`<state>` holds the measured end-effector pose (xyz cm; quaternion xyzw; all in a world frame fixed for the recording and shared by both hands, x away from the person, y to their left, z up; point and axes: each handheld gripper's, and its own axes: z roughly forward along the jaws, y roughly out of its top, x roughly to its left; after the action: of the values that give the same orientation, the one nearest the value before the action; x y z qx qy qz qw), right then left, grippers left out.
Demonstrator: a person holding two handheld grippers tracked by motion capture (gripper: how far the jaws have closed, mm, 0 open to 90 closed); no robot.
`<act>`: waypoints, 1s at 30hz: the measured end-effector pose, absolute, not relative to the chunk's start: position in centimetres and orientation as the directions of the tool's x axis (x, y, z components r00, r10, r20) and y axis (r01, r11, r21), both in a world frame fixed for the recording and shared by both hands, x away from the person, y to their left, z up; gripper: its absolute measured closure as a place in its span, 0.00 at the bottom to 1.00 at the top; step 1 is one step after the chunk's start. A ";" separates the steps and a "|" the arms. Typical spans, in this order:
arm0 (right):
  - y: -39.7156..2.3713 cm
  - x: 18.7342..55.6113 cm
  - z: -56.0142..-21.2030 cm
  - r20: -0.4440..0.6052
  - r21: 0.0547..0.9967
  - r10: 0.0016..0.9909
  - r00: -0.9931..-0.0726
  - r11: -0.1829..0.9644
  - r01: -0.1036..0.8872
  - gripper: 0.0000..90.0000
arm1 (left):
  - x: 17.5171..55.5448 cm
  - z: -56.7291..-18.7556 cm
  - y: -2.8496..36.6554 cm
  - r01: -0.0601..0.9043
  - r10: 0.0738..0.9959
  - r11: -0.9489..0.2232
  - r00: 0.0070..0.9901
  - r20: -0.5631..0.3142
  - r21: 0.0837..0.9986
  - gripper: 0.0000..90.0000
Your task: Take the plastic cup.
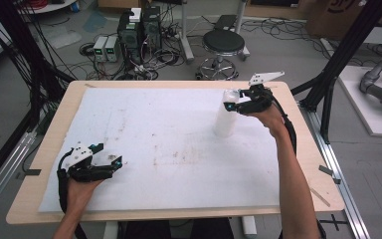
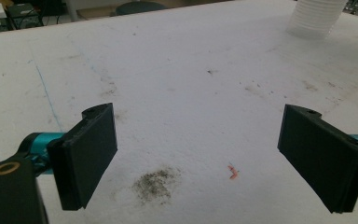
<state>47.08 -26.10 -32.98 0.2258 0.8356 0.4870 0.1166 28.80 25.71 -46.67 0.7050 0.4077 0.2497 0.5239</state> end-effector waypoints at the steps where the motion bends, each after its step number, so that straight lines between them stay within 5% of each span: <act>1: -26.1 47.1 -33.0 0.023 0.866 0.494 -0.869 0.424 0.264 0.41 | 28.8 -46.7 25.7 0.313 0.836 -0.119 0.543 -0.075 0.942 0.13; 30: -26.3 46.6 -31.6 0.020 0.897 0.503 -0.864 0.372 0.237 0.41 | 28.8 -46.7 25.7 0.313 0.835 -0.121 0.546 -0.075 0.942 0.13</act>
<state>46.63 -26.34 -31.62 0.2260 0.8181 0.5127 0.1295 28.81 25.71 -46.66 0.7060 0.4065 0.2487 0.5239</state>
